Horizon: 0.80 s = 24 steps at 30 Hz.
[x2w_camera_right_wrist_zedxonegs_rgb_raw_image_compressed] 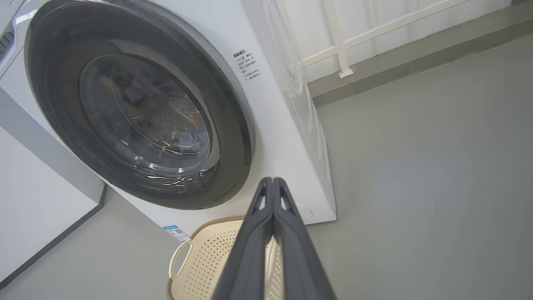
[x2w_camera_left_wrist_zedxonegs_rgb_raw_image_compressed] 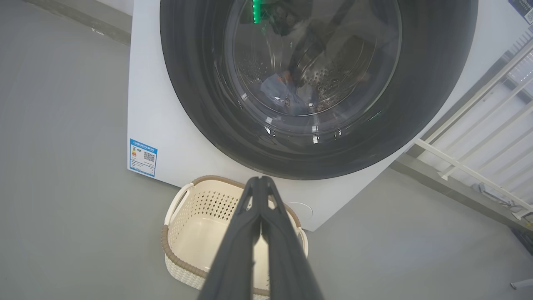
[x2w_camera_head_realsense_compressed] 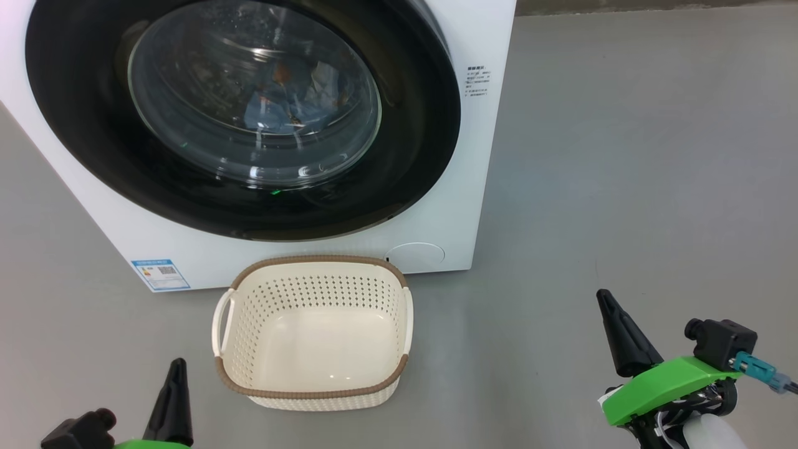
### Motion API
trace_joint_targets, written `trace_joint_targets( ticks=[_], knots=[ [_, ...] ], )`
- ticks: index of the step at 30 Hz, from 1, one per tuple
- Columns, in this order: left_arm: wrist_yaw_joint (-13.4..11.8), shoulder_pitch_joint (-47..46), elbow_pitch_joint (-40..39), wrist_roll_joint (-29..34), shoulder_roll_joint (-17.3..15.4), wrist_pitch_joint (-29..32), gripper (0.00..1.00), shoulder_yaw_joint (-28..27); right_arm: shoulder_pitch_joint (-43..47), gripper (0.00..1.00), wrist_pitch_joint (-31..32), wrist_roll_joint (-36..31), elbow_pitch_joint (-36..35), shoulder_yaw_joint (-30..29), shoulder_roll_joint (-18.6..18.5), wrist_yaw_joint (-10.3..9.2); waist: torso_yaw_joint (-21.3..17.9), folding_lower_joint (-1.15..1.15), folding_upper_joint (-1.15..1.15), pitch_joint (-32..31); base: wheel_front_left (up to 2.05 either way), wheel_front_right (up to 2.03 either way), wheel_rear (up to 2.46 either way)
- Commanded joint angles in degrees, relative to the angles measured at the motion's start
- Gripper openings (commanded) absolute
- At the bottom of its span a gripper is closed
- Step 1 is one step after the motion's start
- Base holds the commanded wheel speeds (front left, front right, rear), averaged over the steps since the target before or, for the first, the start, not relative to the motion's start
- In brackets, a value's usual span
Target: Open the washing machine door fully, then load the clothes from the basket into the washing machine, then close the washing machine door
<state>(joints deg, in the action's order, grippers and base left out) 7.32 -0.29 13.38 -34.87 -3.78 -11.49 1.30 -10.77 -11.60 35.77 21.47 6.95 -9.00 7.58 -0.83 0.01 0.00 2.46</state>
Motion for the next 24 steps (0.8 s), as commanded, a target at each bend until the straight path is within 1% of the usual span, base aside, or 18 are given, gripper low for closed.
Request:
trace_joint_targets(
  ticks=[1, 24],
  knots=[
    [0.03, -1.98, -1.06, -1.81, -0.55, 0.59, 0.00, -1.00, -0.75, 0.00, 0.48, 1.55, -1.74, -0.45, -0.17, -0.02, 0.01, -0.01, 0.00, -0.04, 0.00, 0.00, 0.00],
    [0.06, -2.82, -0.68, -13.63, -0.24, 4.31, 0.00, -2.47, 0.39, 0.00, 4.16, 13.30, -2.95, -3.15, 1.10, -0.03, 0.19, -0.01, 0.00, -0.51, 0.00, 0.00, 0.00]
  ],
)
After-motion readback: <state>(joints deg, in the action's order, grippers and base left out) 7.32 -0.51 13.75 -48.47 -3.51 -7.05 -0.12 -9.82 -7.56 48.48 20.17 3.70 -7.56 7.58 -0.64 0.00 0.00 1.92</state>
